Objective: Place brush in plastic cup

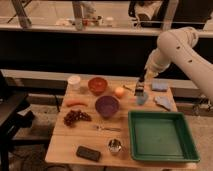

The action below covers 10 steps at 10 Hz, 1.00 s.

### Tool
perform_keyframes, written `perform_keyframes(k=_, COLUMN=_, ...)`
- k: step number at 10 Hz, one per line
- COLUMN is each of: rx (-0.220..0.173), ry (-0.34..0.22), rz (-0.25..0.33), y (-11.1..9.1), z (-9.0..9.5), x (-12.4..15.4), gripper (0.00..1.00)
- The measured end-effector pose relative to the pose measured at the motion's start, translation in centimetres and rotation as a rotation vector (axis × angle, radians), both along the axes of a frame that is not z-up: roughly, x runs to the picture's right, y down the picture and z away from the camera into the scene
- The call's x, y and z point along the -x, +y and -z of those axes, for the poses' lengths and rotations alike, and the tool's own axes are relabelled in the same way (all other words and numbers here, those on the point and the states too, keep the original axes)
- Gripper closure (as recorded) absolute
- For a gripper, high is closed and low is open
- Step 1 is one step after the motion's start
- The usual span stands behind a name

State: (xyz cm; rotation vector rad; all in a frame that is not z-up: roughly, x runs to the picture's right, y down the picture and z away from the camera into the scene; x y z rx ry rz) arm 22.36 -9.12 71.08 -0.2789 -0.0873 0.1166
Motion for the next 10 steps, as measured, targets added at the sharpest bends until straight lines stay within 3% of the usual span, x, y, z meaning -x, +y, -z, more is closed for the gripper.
perform_keyframes(k=10, rx=-0.012, ry=0.022, rz=-0.007, y=-0.5, z=-1.8, x=-1.6, gripper=1.0)
